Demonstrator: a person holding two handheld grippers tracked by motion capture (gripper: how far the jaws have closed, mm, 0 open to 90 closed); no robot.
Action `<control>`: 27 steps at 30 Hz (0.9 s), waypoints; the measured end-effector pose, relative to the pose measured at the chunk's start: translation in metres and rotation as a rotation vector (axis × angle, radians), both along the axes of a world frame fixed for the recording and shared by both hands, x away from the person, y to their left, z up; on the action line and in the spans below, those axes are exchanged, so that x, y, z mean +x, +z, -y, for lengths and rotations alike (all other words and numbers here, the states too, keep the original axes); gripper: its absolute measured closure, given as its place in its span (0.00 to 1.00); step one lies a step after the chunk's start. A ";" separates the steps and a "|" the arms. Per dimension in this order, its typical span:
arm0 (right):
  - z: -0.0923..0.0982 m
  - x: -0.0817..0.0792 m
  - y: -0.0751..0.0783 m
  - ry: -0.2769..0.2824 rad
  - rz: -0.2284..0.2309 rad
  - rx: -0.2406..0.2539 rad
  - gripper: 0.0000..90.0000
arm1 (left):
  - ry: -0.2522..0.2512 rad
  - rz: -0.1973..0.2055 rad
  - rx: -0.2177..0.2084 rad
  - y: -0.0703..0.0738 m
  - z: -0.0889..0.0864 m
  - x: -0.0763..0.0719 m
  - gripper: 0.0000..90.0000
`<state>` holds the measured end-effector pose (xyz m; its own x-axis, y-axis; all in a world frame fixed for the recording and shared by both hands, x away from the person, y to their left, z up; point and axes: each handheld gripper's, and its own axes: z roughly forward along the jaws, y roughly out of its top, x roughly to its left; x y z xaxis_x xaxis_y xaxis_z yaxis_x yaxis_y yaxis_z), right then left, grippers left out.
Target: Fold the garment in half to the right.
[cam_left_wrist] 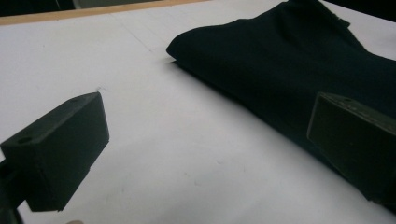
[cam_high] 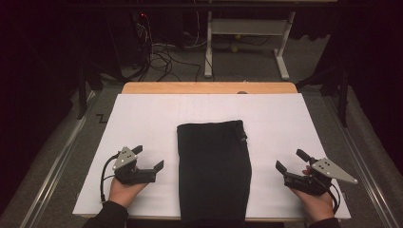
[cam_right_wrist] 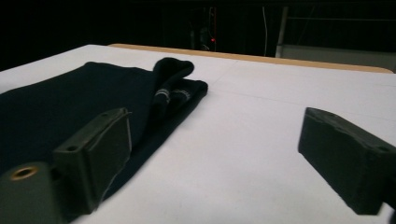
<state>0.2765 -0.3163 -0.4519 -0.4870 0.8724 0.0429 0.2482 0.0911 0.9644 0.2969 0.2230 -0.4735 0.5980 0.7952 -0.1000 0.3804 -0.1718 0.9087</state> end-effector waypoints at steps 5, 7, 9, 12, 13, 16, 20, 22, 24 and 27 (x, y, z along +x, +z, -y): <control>-0.009 -0.010 0.002 0.030 0.015 -0.041 0.00 | -0.015 0.022 -0.001 0.002 -0.005 -0.011 0.00; -0.015 -0.008 0.002 0.024 0.011 -0.055 0.00 | -0.008 0.036 -0.018 0.006 -0.005 -0.012 0.00; -0.018 -0.007 0.001 0.020 0.014 -0.061 0.00 | 0.000 0.041 -0.055 0.007 -0.007 -0.013 0.00; -0.022 -0.007 0.000 0.021 0.006 -0.065 0.00 | 0.009 0.029 -0.067 0.005 -0.009 -0.013 0.00; -0.023 -0.008 -0.001 0.023 -0.001 -0.068 0.00 | 0.006 0.026 -0.070 0.005 -0.010 -0.012 0.00; -0.025 -0.009 -0.003 0.022 -0.003 -0.095 0.00 | 0.005 0.040 -0.075 0.005 -0.011 -0.011 0.00; -0.024 -0.010 -0.003 0.020 0.010 -0.095 0.00 | -0.003 0.037 -0.076 0.007 -0.010 -0.011 0.00; -0.022 -0.009 -0.004 0.019 0.011 -0.092 0.00 | -0.005 0.045 -0.073 0.007 -0.009 -0.011 0.00; -0.020 -0.009 -0.004 0.024 0.003 -0.081 0.00 | -0.004 0.046 -0.068 0.007 -0.008 -0.011 0.00; -0.018 -0.009 -0.005 0.019 0.005 -0.080 0.00 | -0.004 0.053 -0.068 0.009 -0.007 -0.012 0.00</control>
<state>0.2677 -0.2984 -0.4568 -0.5036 0.8634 -0.0294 0.2408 0.1730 0.9550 0.2847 0.2296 -0.4645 0.6074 0.7849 -0.1223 0.3313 -0.1103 0.9371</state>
